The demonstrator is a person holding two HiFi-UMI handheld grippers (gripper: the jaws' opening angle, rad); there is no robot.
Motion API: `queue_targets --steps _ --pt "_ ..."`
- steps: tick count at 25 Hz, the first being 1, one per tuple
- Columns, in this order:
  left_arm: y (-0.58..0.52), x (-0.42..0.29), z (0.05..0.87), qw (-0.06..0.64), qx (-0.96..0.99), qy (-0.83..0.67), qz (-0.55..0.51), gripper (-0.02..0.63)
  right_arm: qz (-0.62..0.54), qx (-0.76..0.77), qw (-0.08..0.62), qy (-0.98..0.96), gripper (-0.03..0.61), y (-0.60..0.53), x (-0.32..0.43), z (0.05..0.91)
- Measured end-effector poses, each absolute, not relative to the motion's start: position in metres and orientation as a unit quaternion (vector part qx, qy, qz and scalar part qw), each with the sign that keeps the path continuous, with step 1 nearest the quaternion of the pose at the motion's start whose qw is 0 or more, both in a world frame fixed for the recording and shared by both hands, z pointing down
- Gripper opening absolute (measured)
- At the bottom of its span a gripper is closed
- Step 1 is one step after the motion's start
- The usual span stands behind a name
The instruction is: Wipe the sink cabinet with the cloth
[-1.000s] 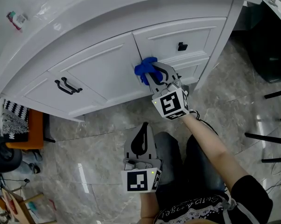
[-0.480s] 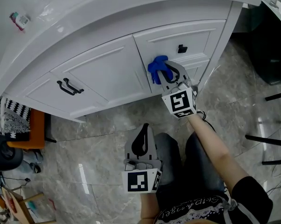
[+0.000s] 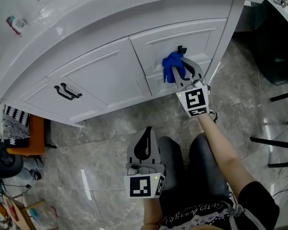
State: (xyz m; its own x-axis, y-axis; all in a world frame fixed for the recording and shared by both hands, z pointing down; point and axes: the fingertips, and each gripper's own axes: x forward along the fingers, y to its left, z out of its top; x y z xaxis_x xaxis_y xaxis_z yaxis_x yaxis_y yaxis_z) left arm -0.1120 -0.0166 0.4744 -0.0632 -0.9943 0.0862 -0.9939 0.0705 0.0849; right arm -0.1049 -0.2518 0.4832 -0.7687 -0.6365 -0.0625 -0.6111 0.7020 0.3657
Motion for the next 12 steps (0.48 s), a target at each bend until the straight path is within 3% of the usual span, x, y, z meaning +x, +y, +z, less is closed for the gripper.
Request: queue_targets --steps 12 --pt "-0.020 -0.102 0.483 0.066 0.689 -0.722 -0.003 0.005 -0.220 0.338 0.047 -0.914 0.060 -0.265 -0.082 0.480"
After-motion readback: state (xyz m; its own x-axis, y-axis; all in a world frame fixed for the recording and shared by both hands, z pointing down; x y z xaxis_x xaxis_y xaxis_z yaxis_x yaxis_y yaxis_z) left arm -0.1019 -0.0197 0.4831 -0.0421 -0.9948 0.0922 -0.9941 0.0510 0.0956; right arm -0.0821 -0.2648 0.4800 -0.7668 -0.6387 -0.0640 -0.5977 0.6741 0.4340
